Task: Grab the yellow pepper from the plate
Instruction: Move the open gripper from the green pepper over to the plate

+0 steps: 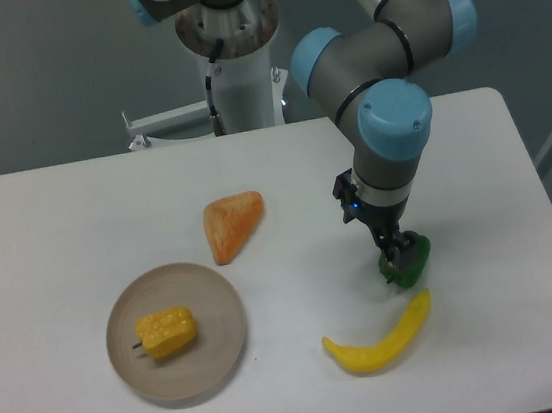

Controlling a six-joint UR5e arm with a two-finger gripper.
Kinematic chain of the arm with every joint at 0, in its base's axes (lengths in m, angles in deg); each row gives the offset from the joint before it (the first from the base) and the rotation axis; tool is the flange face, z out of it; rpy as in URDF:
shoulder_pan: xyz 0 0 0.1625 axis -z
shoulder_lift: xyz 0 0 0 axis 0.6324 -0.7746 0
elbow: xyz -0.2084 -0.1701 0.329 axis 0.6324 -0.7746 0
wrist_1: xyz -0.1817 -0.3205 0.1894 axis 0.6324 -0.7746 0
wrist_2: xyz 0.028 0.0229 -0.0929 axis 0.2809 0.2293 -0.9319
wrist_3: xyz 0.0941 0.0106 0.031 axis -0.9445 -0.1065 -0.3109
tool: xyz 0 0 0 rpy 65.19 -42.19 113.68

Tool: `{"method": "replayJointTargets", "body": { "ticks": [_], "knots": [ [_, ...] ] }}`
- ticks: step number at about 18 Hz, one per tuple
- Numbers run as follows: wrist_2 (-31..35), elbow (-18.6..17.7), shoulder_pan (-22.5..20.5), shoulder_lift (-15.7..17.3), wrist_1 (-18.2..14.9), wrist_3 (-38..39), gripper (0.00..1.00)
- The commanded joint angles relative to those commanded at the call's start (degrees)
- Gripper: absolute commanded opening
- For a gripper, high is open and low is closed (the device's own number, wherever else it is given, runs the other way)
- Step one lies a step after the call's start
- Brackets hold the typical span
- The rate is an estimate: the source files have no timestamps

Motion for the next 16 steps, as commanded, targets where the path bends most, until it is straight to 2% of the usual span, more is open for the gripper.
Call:
{"method": "replayJointTargets", "body": {
  "ticks": [6, 8, 10, 12, 16],
  "knots": [
    [-0.88, -0.52, 0.17, 0.17, 0.0, 0.61, 1.0],
    [-1.31, -1.31, 0.61, 0.35, 0.09, 2.28, 1.0],
    [-4.72, -2.19, 1.31, 0.61, 0.18, 6.21, 1.0],
    [-5.01, -2.02, 3.68, 0.97, 0.26, 10.45, 1.0],
    [-5.1, -2.2, 8.08, 0.97, 0.18, 14.14, 1.0]
  ]
}}
